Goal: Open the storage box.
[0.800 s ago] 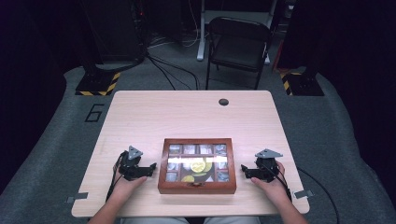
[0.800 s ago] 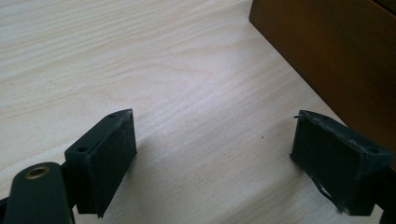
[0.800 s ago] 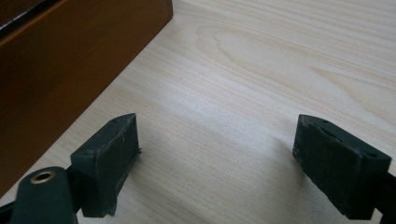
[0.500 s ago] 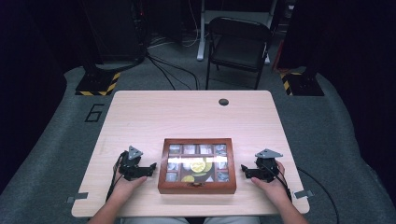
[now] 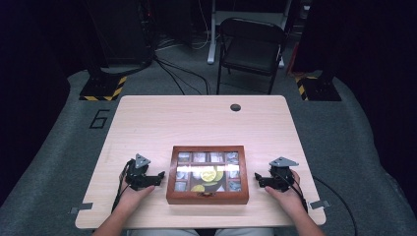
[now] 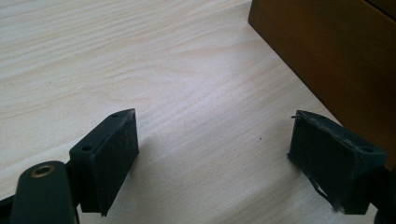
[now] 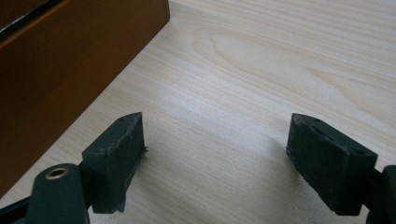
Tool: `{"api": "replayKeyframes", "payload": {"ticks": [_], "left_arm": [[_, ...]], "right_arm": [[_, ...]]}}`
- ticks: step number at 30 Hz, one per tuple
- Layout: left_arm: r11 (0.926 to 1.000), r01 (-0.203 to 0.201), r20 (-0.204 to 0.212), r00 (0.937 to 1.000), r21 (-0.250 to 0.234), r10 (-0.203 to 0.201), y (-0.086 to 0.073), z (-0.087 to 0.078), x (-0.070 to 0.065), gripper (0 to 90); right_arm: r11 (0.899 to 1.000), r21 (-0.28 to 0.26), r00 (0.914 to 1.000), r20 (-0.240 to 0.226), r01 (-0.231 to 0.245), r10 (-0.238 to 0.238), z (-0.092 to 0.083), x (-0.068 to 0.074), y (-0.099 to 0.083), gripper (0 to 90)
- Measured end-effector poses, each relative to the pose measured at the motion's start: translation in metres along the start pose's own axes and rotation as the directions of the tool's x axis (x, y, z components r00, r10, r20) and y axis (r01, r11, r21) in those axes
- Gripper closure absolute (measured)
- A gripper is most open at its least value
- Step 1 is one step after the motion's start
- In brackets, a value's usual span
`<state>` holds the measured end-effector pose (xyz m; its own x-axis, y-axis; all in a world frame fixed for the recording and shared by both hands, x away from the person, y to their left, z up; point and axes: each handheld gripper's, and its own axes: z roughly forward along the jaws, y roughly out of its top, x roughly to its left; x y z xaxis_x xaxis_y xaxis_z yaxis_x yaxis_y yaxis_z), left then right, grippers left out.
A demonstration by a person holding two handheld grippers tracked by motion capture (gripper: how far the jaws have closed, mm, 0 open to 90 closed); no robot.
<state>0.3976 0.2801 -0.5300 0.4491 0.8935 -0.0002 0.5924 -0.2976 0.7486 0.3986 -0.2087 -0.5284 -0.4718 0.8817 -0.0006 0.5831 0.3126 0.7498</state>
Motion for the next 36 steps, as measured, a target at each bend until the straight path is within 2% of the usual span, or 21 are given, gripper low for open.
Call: {"api": "replayKeyframes", "payload": {"ticks": [5, 6, 8, 15, 18, 19, 20, 21, 22, 25, 27, 28, 29, 30, 32, 35, 36], "left_arm": [[1.0, -0.009, 0.008, 0.9999, 0.0, 0.009, 0.0, 0.0, 0.0, 15.4], [1.0, 0.0, 0.025, 0.9997, 0.004, 0.0, 0.0, -0.001, 0.002, 15.3], [0.9999, 0.014, 0.032, 0.9994, -0.004, -0.014, 0.0, -0.001, 0.003, 15.4], [1.0, 0.003, 0.028, 0.9996, 0.004, -0.003, 0.0, -0.001, 0.002, 15.7], [1.0, 0.002, 0.025, 0.9997, -0.001, -0.002, 0.0, -0.001, 0.002, 15.8], [0.9999, 0.012, 0.031, 0.9994, 0.01, -0.012, 0.0, -0.003, 0.003, 16.5], [0.9992, 0.039, 0.036, 0.9986, 0.005, -0.039, 0.001, -0.006, 0.005, 20.5], [0.9992, 0.039, 0.036, 0.9986, 0.005, -0.039, 0.001, -0.006, 0.005, 21.4], [0.9981, 0.061, 0.03, 0.9977, 0.006, -0.061, 0.002, -0.011, 0.006, 22.2], [0.9981, 0.062, 0.022, 0.9978, -0.004, -0.062, 0.003, -0.017, 0.007, 23.3], [0.9976, 0.069, 0.044, 0.9966, -0.003, -0.069, 0.006, -0.023, 0.007, 27.3], [0.996, 0.087, 0.052, 0.995, -0.02, -0.086, 0.009, -0.03, 0.006, 29.3], [0.996, 0.087, 0.052, 0.995, -0.02, -0.086, 0.009, -0.03, 0.006, 30.4], [0.9943, 0.103, 0.074, 0.9922, -0.029, -0.1, 0.012, -0.036, 0.006, 30.4], [0.9953, 0.093, 0.089, 0.9919, -0.027, -0.09, 0.016, -0.043, 0.003, 31.2], [0.9978, 0.061, 0.11, 0.9922, -0.024, -0.058, 0.018, -0.053, -0.002, 31.8], [0.9983, 0.051, 0.115, 0.9922, -0.026, -0.048, 0.018, -0.058, -0.005, 32.1]], "right_arm": [[1.0, 0.0, 1.0, 0.0, 0.001, -0.001, 0.0, 0.0, 0.0, 18.9], [1.0, -0.002, 1.0, 0.001, -0.001, 0.001, 0.0, 0.0, 0.0, 19.4], [1.0, -0.001, 1.0, -0.004, -0.001, 0.001, 0.0, -0.001, 0.0, 19.9], [1.0, 0.004, 1.0, -0.001, -0.005, 0.005, 0.0, 0.0, 0.0, 19.1], [1.0, 0.003, 1.0, 0.006, 0.001, -0.001, -0.002, -0.001, 0.0, 25.1], [1.0, 0.012, 0.9999, 0.007, 0.007, -0.007, -0.004, -0.001, 0.001, 27.1], [1.0, 0.012, 0.9992, 0.031, 0.025, -0.025, -0.006, 0.0, 0.001, 27.6], [1.0, 0.012, 0.9992, 0.031, 0.025, -0.025, -0.006, 0.0, 0.001, 27.6], [1.0, 0.005, 0.9998, 0.02, 0.006, -0.006, -0.011, 0.001, 0.003, 28.0], [1.0, -0.006, 0.9999, 0.011, -0.007, 0.007, -0.016, 0.001, 0.006, 28.7], [1.0, -0.008, 0.9998, -0.004, -0.02, 0.02, -0.022, 0.002, 0.009, 28.7], [1.0, -0.009, 0.9999, -0.009, -0.008, 0.008, -0.027, 0.004, 0.01, 28.8], [1.0, -0.009, 0.9999, -0.009, -0.008, 0.008, -0.027, 0.004, 0.01, 28.8], [1.0, -0.008, 0.9999, -0.01, -0.005, 0.005, -0.029, 0.005, 0.011, 28.8], [0.999, -0.008, 0.9991, -0.022, 0.037, -0.037, -0.04, 0.01, 0.016, 29.1], [0.998, -0.008, 0.9973, -0.035, 0.064, -0.064, -0.049, 0.015, 0.019, 30.0], [0.996, -0.002, 0.9946, -0.047, 0.092, -0.092, -0.056, 0.021, 0.021, 30.8]]}}
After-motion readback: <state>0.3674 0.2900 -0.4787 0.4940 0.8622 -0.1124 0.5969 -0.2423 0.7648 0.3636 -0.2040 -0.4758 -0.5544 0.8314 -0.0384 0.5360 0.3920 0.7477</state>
